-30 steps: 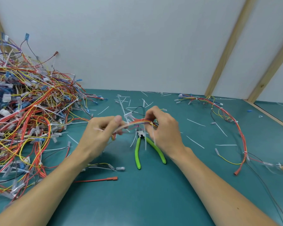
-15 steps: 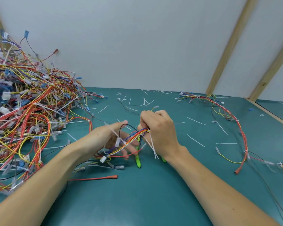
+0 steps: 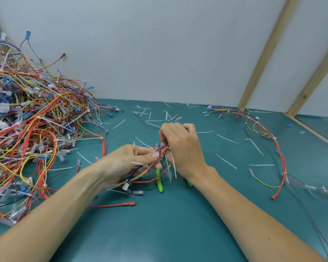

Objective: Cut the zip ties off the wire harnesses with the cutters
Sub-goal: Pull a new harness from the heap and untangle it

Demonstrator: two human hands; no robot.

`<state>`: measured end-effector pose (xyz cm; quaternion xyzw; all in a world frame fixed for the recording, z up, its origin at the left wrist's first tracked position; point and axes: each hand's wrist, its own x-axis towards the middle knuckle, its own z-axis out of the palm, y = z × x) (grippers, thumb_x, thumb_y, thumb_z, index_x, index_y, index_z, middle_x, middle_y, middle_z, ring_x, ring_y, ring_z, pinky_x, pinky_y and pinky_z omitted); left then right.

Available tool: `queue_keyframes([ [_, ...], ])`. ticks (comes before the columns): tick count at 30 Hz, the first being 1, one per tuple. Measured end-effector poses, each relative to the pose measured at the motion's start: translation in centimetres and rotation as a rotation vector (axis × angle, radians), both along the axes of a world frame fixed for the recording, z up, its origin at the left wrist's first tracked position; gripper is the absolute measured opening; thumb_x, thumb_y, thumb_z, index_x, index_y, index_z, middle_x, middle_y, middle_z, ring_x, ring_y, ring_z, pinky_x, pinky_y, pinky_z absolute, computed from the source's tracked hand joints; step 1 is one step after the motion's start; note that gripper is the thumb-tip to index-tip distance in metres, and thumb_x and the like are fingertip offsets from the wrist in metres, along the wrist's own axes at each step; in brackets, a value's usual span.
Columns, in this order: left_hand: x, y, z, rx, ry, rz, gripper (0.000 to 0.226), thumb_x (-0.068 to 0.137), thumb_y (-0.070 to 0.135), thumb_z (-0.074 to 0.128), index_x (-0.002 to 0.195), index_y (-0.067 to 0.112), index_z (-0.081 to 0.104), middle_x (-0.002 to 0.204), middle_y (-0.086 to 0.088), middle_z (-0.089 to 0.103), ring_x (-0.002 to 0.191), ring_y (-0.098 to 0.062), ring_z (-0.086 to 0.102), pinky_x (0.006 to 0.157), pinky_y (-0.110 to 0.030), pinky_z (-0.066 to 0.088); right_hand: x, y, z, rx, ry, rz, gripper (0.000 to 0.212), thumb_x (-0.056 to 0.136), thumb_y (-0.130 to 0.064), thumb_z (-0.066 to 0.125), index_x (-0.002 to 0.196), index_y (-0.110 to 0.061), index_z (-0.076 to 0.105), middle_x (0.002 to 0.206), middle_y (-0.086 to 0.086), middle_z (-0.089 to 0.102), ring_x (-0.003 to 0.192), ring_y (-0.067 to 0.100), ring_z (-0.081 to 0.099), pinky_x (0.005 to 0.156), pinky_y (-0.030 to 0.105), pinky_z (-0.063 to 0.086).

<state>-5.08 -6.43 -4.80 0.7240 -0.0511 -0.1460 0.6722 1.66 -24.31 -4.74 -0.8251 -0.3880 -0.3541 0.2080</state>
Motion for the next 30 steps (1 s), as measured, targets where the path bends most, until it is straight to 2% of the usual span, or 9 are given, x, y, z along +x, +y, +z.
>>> queue_keyframes([
  [3,0.0,-0.2,0.1,-0.029,-0.054,0.066,0.042,0.08,0.033,0.075,0.113,0.007,0.073,0.071,0.001,0.066,0.062,-0.017,0.029,0.055,-0.025,0.016,0.2,0.1,0.0,-0.01,-0.028,-0.063,0.028,0.066,-0.001,0.067,0.088,-0.018,0.059,0.082,-0.009,0.053,0.08,0.018,0.048,0.084,0.038,0.041],
  [6,0.0,-1.0,0.2,-0.051,-0.231,0.278,0.031,0.077,0.026,0.074,0.107,0.019,0.072,0.071,0.002,0.073,0.069,-0.02,0.059,0.069,-0.018,0.042,0.5,-0.3,0.2,-0.003,-0.023,-0.102,0.043,0.069,-0.004,0.078,0.106,-0.019,0.065,0.104,-0.004,0.062,0.104,0.023,0.053,0.096,0.04,0.04],
  [8,0.2,-1.2,-0.2,-0.006,-0.394,0.371,0.027,0.085,0.016,0.073,0.111,0.022,0.068,0.069,0.003,0.073,0.076,-0.018,0.072,0.083,-0.025,0.052,0.6,-0.6,0.3,0.023,-0.004,-0.109,0.05,0.07,-0.009,0.079,0.116,-0.02,0.064,0.114,-0.003,0.06,0.112,0.023,0.05,0.099,0.039,0.039],
  [11,0.5,-0.8,-0.6,0.169,-0.557,0.469,0.03,0.093,0.012,0.071,0.112,0.035,0.067,0.069,0.006,0.072,0.077,-0.027,0.072,0.071,-0.023,0.05,0.3,-0.6,0.6,0.152,0.035,-0.098,0.049,0.066,-0.001,0.067,0.113,-0.016,0.065,0.106,-0.002,0.06,0.102,0.023,0.051,0.088,0.037,0.041],
  [15,0.2,-0.3,-0.9,0.467,-0.769,0.556,0.039,0.091,0.018,0.073,0.122,0.039,0.065,0.072,0.011,0.063,0.053,-0.003,0.051,0.053,-0.017,0.035,0.1,-0.9,0.8,0.389,0.099,0.066,0.04,0.068,0.005,0.047,0.098,-0.012,0.069,0.095,0.0,0.062,0.089,0.022,0.053,0.079,0.046,0.045],
  [19,-0.5,-0.8,-0.4,0.828,-0.93,0.545,0.046,0.09,0.02,0.073,0.13,0.04,0.061,0.074,0.017,0.061,0.066,-0.005,0.053,0.061,-0.028,0.04,-0.2,-0.3,0.2,0.369,0.217,0.136,0.006,0.092,-0.021,0.064,0.091,-0.02,0.071,0.082,-0.011,0.064,0.076,0.012,0.051,0.078,0.042,0.046],
  [21,-0.9,-1.1,0.2,0.953,-1.037,0.534,0.044,0.089,0.016,0.073,0.128,0.034,0.064,0.076,0.015,0.061,0.069,-0.012,0.054,0.06,-0.026,0.037,-0.3,0.2,-0.4,0.357,0.332,0.119,0.013,0.09,-0.035,0.074,0.09,-0.022,0.069,0.074,-0.012,0.062,0.07,0.01,0.049,0.074,0.035,0.045],
  [26,-1.0,-1.7,0.8,1.05,-1.105,0.541,0.052,0.079,0.01,0.081,0.126,0.021,0.06,0.069,0.01,0.063,0.069,-0.017,0.044,0.061,-0.026,0.031,-0.2,0.6,-0.9,0.548,0.546,0.173,0.013,0.088,-0.029,0.079,0.085,-0.022,0.068,0.067,-0.014,0.062,0.058,0.012,0.046,0.059,0.025,0.039],
  [30,-1.1,-2.5,0.9,1.011,-1.048,0.561,0.062,0.071,0.007,0.085,0.122,0.015,0.05,0.066,0.012,0.063,0.074,-0.016,0.044,0.061,-0.021,0.019,-0.4,0.9,-1.0,0.653,0.655,0.204,0.01,0.086,-0.018,0.074,0.081,-0.014,0.066,0.062,-0.013,0.059,0.057,0.012,0.049,0.057,0.029,0.043],
])
